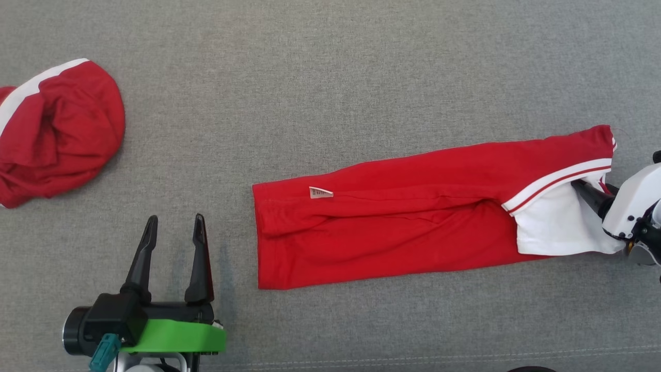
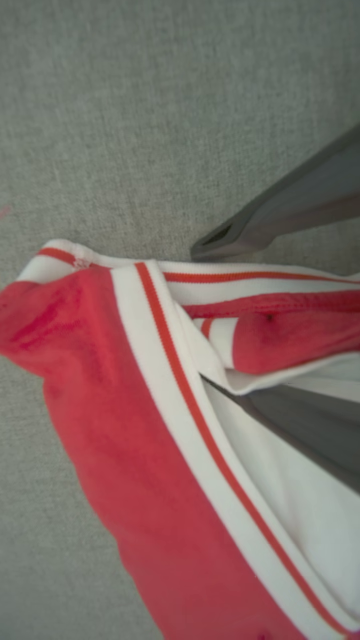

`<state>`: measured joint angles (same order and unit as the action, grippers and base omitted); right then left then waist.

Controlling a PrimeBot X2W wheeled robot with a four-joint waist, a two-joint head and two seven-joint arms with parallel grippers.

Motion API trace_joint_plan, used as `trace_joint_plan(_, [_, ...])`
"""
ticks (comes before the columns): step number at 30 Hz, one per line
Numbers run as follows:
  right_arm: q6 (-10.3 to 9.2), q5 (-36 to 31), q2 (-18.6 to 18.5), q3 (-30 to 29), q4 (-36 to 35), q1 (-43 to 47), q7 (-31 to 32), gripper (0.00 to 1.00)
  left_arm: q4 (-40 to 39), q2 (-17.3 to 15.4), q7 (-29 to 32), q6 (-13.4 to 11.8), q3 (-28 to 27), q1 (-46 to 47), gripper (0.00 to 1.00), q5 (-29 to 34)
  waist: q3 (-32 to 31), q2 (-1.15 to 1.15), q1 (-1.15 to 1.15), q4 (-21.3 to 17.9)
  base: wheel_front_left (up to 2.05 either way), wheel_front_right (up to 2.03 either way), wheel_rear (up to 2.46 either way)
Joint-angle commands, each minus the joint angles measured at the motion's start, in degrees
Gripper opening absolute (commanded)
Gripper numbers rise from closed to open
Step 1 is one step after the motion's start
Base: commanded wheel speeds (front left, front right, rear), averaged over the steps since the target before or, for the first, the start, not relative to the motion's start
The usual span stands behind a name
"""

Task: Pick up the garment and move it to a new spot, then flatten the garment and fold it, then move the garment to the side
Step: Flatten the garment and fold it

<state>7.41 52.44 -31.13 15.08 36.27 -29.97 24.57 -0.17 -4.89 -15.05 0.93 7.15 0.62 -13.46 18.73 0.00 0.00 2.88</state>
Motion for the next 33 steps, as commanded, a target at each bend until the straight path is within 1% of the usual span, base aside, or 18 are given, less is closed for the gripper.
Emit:
trace_joint_plan(1, [0.23,1.2,3.0,2.5,0.7,1.7,2.1,0.00,0.2,0.4,-0.1,0.7,-0.6,-0.6,1.00,0.7,0.0,0.00,0.00,-0.2,0.00,0.00,0.00])
trace_joint_plan(4, [0.28,4.3,1.9,3.0,-0.9,2.0,3.2,0.00,1.0,1.2,-0.1,2.2,-1.9,-0.7,1.00,1.5,-0.3,0.00,0.00,-0.9,0.00,0.00,0.00])
trace_joint_plan(9, [0.03,8.6,-2.2,0.9,-2.4,1.3,3.1,0.00,1.7,1.7,-0.1,3.6,-3.6,-0.9,1.00,2.5,-1.0,0.00,0.00,-2.5,0.00,0.00,0.00])
trace_joint_plan(12, [0.02,9.3,-5.6,-0.8,-1.7,0.6,2.5,0.00,2.4,1.9,-0.1,4.4,-4.2,-1.2,1.00,2.7,-1.5,0.00,0.00,-3.3,0.00,0.00,0.00])
trace_joint_plan(16, [0.03,8.7,-10.2,-4.4,1.8,0.5,0.7,0.00,4.0,1.9,-0.1,5.2,-4.1,-1.4,1.00,3.0,-2.6,0.00,0.00,-3.5,0.00,0.00,0.00])
trace_joint_plan(18, [0.03,6.7,-13.3,-6.5,4.0,0.8,-1.5,0.00,4.9,1.9,-0.1,5.6,-3.7,-1.6,1.00,3.6,-3.3,0.00,0.00,-3.5,0.00,0.00,0.00])
trace_joint_plan(21, [0.09,4.7,-15.3,-7.5,4.4,1.0,-2.0,0.00,6.3,2.0,-0.1,6.1,-3.4,-2.1,1.00,4.0,-4.2,0.00,0.00,-3.7,0.00,0.00,0.00])
trace_joint_plan(24, [0.09,5.5,-15.3,-7.0,-1.4,0.6,-0.9,0.00,7.2,1.9,-0.1,6.1,-3.7,-2.9,1.00,3.3,-5.2,0.00,0.00,-4.4,0.00,0.00,0.00])
trace_joint_plan(25, [0.09,5.5,-15.3,-7.0,-1.4,0.6,-0.9,0.00,7.2,1.9,-0.1,6.1,-3.7,-2.9,1.00,3.3,-5.2,0.00,0.00,-4.4,0.00,0.00,0.00])
trace_joint_plan(26, [0.08,5.8,-15.5,-6.4,-4.0,0.9,-0.2,0.00,7.3,1.9,-0.1,6.1,-3.9,-3.1,1.00,3.1,-5.3,0.00,0.00,-4.7,0.00,0.00,0.00])
trace_joint_plan(28, [0.09,6.0,-14.7,-3.4,-11.1,2.6,2.4,0.00,7.4,2.0,-0.1,6.2,-3.9,-3.2,1.00,4.1,-5.6,0.00,0.00,-5.4,0.00,0.00,0.00])
trace_joint_plan(31, [0.09,6.0,-12.5,0.7,-22.5,4.3,4.9,0.00,7.7,1.9,-0.1,5.9,-3.8,-3.3,1.00,4.7,-5.5,0.00,0.00,-6.6,0.00,0.00,0.00])
trace_joint_plan(33, [0.07,4.2,-10.7,3.3,-27.7,5.5,5.4,0.00,7.7,1.9,-0.1,5.9,-3.3,-2.8,1.00,4.9,-5.3,0.00,0.00,-7.3,0.00,0.00,0.00])
